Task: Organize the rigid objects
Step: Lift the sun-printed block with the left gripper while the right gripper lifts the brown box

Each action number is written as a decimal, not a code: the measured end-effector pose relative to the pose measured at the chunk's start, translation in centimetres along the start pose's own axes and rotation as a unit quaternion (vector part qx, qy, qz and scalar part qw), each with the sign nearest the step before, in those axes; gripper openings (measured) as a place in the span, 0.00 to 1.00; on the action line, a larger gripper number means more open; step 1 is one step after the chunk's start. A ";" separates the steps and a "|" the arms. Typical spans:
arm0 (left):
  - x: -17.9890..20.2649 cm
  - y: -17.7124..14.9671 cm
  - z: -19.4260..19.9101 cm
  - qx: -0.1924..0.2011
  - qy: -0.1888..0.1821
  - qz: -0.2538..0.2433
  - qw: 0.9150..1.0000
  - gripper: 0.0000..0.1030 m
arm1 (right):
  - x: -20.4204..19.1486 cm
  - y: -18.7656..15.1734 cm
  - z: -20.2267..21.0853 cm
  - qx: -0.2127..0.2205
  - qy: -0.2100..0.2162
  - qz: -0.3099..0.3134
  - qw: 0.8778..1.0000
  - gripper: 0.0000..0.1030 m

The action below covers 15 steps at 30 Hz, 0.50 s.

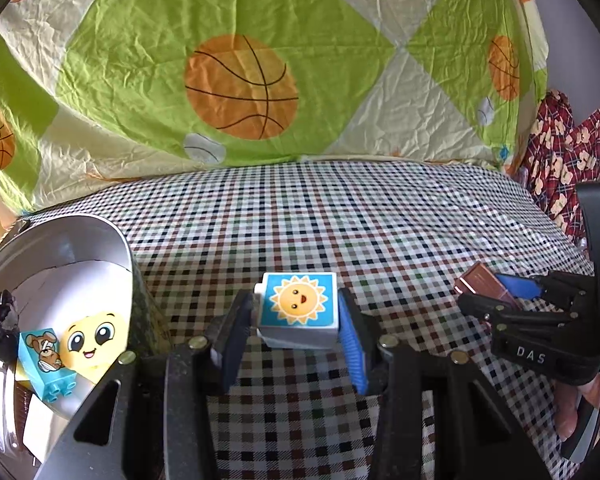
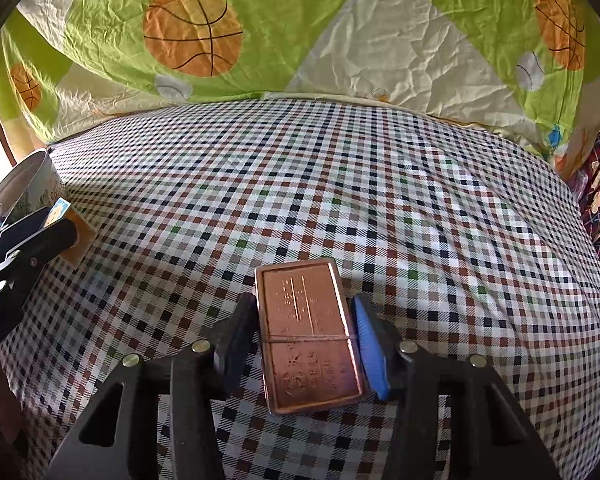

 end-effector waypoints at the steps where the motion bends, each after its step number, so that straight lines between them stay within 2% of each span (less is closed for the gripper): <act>1: 0.0 0.0 0.2 0.004 0.001 -0.001 1.000 0.41 | 0.3 -0.1 0.3 0.007 0.000 -0.006 1.000 0.50; 9: 0.2 -0.2 2.0 0.049 0.015 -0.008 0.999 0.41 | 1.3 -0.9 3.7 0.078 -0.009 -0.051 0.996 0.49; 10: 0.2 -0.2 2.2 0.055 0.017 -0.008 0.998 0.41 | 1.4 -1.0 4.2 0.089 -0.011 -0.058 0.994 0.46; 15: 0.2 -0.3 3.6 0.089 0.024 -0.010 0.996 0.41 | 1.7 -1.3 6.6 0.151 -0.010 -0.086 0.985 0.46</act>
Point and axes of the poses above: each gripper's, at about its wrist camera, not at the fingertips, and z roughly against the way its jaws point, x to its right, y to its top, the point moved 1 cm from there along -z, roughly the way its jaws point, and after that the axes turned 14 degrees about -y, right-handed, at the moved point
